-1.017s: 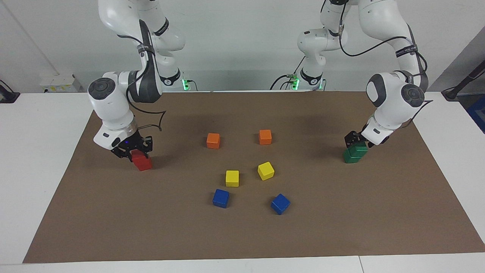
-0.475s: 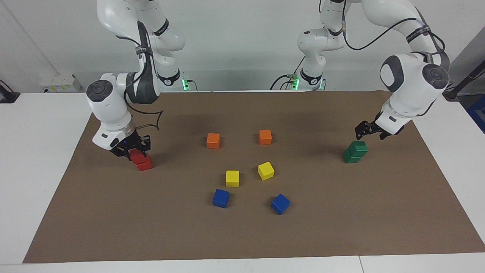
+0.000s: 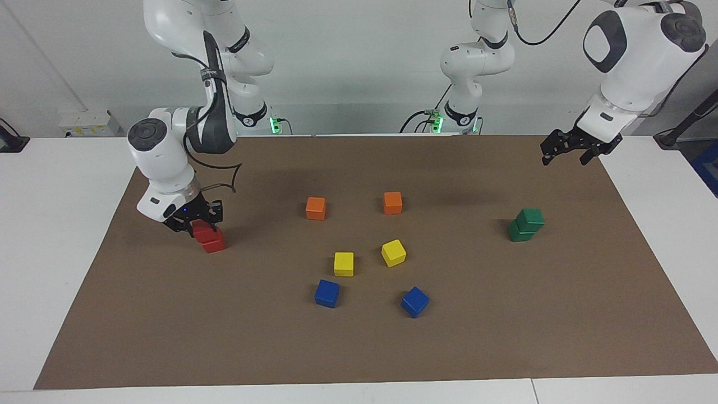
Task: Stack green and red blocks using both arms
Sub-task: 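Open and withdraw the left gripper while the right gripper lowers red onto red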
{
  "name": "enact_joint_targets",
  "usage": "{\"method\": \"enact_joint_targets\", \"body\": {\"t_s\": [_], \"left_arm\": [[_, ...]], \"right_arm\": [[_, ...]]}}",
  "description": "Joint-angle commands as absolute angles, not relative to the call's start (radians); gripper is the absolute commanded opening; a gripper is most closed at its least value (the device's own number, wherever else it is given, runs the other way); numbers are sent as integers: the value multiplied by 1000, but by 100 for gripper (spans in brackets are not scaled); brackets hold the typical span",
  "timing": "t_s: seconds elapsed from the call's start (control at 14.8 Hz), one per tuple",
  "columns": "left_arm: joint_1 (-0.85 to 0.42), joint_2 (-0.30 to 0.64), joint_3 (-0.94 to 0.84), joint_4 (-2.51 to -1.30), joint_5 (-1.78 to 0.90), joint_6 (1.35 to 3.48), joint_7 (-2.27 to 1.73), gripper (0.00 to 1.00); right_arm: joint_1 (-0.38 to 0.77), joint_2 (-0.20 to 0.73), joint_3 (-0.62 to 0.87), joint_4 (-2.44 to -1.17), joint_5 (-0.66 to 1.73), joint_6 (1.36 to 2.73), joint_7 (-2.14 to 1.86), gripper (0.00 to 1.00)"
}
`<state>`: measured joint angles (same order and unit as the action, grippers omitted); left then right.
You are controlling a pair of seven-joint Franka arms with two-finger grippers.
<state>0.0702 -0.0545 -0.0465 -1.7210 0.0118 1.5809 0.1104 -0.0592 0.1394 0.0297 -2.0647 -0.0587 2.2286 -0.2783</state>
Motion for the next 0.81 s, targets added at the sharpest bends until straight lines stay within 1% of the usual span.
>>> {"method": "enact_joint_targets", "body": {"t_s": [0.0,0.2,0.34,0.41,0.47,0.54,0.75], "left_arm": [[74,-90,-46,-1733,2,1548,103,100],[63,-87,-38,-1715,-2,1546,104,100],[51,-69,-37,-1684,-3,1546,103,100],[42,-16,-25,-1631,-8,1520,103,100],[41,32,-17,-1552,-9,1481,103,100],[38,55,-17,-1517,-8,1462,103,100],[28,26,-15,-1557,-5,1460,101,100]], "right_arm": [[-64,126,38,-2089,-48,2255,-296,0],[-61,129,38,-2089,-48,2266,-293,0],[-63,130,38,-2089,-48,2269,-296,0],[-64,130,38,-2089,-48,2269,-296,0],[-63,133,38,-2089,-48,2269,-296,0],[-66,136,38,-2089,-48,2270,-298,0],[-66,141,38,-2089,-48,2276,-298,0]]}}
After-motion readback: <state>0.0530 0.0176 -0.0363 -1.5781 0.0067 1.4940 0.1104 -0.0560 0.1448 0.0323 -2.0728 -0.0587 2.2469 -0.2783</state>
